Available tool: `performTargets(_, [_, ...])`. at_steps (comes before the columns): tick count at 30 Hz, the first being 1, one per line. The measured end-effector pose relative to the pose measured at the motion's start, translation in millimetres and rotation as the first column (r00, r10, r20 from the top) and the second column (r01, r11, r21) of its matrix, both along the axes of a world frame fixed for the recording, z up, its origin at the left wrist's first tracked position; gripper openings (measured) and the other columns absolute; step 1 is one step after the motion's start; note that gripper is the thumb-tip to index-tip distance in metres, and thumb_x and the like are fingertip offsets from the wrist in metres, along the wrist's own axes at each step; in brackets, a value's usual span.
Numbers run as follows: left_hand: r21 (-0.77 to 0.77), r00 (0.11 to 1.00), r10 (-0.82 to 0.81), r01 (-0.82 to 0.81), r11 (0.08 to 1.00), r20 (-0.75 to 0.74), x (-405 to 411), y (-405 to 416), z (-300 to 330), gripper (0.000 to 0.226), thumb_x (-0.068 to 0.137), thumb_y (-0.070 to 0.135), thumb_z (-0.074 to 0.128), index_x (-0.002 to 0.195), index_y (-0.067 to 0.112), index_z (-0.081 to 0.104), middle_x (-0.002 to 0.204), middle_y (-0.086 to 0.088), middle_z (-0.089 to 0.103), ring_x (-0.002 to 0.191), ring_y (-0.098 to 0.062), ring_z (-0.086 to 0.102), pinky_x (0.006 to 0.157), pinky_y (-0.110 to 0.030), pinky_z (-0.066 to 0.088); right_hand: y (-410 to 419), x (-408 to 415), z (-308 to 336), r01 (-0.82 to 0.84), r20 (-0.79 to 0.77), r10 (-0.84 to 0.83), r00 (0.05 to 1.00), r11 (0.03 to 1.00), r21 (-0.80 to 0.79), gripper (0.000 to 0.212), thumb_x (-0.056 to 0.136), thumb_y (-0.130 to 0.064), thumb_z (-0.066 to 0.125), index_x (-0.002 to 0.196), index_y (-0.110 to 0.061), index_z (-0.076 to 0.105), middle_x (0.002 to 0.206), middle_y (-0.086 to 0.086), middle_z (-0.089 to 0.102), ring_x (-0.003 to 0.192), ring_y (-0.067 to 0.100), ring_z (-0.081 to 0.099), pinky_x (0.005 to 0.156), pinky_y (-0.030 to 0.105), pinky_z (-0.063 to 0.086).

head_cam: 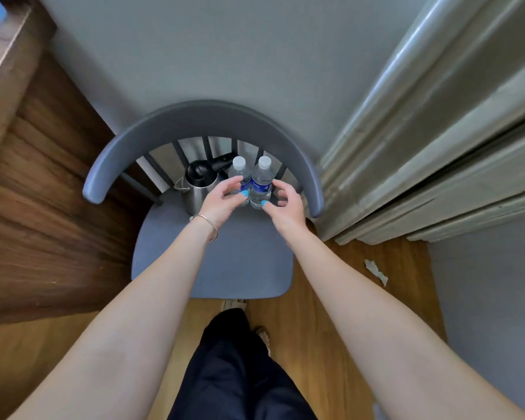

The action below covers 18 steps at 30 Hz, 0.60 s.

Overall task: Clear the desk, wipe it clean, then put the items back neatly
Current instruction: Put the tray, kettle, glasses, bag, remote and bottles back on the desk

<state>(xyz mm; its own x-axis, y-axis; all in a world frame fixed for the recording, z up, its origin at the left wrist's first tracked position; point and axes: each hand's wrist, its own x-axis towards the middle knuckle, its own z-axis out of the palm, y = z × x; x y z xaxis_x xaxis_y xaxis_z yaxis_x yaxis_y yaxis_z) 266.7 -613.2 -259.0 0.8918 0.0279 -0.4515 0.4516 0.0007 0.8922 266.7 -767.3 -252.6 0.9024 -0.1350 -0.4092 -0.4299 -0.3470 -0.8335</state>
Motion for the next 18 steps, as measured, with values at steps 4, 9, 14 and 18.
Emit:
performTargets(4, [0.109,0.993,-0.034,0.022,0.994,0.111,34,-3,-19,0.041,0.088,0.002,0.062,0.126,0.014,0.055,0.122,0.0,0.058,0.106,-0.012,0.057,0.087,-0.015,0.047,14,40,-20,0.044,0.058,-0.042,0.997,0.999,-0.033,0.064,0.08,-0.009,0.07,0.135,-0.034,0.05,0.133,0.001,0.045,0.116,0.012,0.047,0.097,0.022,0.038])
performTargets(9, [0.109,0.983,-0.021,0.002,0.994,0.181,72,-4,-33,0.037,0.089,-0.003,0.058,0.123,0.014,0.057,0.118,-0.005,0.058,0.077,0.007,0.06,0.068,-0.008,0.048,20,68,-46,0.051,0.056,-0.05,0.997,0.999,-0.012,0.074,0.083,-0.007,0.07,0.145,-0.035,0.039,0.129,-0.007,0.028,0.116,0.003,0.034,0.094,0.009,0.026])
performTargets(14, [0.087,0.983,-0.067,0.052,0.995,0.172,86,-1,-40,0.038,0.089,-0.001,0.06,0.124,0.015,0.057,0.12,-0.001,0.059,0.083,-0.001,0.059,0.074,-0.011,0.05,31,79,-67,0.067,0.009,-0.067,0.998,0.998,0.001,0.08,0.08,0.0,0.07,0.145,-0.036,0.039,0.127,-0.005,0.023,0.12,0.012,0.038,0.103,0.019,0.034])
performTargets(18, [0.073,0.981,-0.143,0.134,0.988,0.132,90,-2,-45,0.039,0.091,0.0,0.057,0.125,0.018,0.057,0.097,0.002,0.063,0.08,-0.01,0.057,0.076,-0.021,0.05,41,79,-76,0.17,0.078,-0.173,0.982,0.984,0.045,0.066,0.08,0.003,0.068,0.128,-0.036,0.045,0.125,-0.009,0.028,0.119,0.013,0.042,0.101,0.026,0.041])
